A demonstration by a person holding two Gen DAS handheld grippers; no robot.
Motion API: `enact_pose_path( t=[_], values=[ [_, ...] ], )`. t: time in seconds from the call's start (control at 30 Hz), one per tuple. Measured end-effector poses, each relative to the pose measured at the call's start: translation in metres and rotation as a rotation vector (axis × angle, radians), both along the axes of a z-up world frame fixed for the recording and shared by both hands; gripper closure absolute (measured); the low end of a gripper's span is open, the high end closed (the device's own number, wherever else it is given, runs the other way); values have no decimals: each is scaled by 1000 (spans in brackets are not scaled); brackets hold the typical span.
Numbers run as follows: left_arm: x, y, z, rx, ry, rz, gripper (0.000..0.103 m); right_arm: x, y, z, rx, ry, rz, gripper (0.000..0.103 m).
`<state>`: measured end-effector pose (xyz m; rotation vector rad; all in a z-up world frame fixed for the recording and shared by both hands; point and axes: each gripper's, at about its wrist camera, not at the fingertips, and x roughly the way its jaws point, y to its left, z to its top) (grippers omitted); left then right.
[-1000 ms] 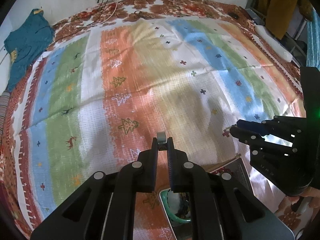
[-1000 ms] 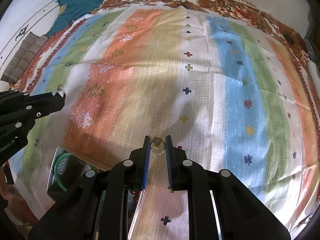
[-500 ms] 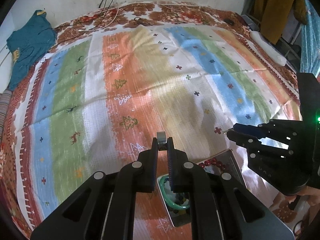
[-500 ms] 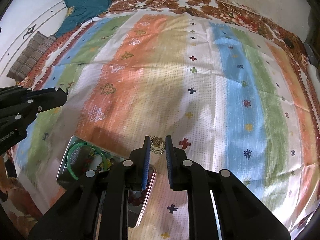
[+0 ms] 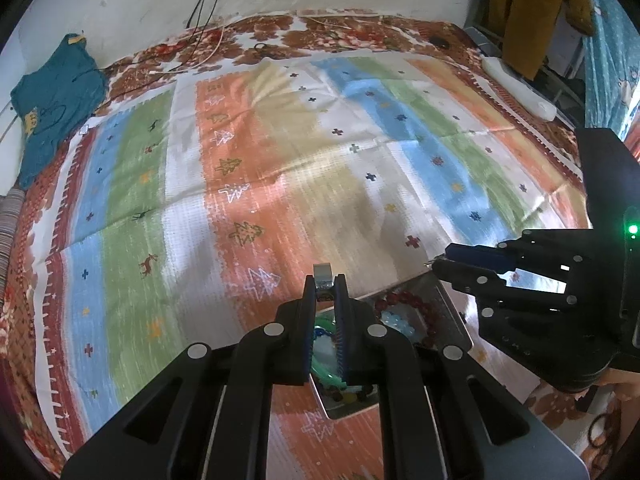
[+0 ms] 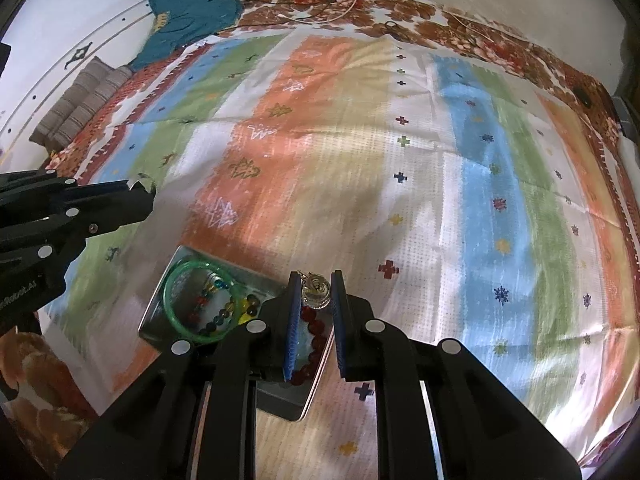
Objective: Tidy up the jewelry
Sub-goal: 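Carry the silver bead and gold charm over the silver tin with both tools, then open both tools to drop the charms into the silver tin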
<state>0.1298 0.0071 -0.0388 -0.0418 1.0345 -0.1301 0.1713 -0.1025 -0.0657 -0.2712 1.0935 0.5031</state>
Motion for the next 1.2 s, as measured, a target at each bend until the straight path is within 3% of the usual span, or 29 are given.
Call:
enact_pose_path(
  t=[0.67,0.8,0.87,1.2],
  values=[
    [-22,-12,1,-11,-8,-21,94,-30,-1,3,64,27,44,87],
    [-24,-9,0,-18,-2,0,83,-28,-3,3,64,26,30,86],
    [-25,-5,1,-22,-7,19,80,-26,-7,3,63,23,12,73],
    [-46,4,8,-40,-34,58,61,-34,-20,12,54,-21,-33,50]
  ],
)
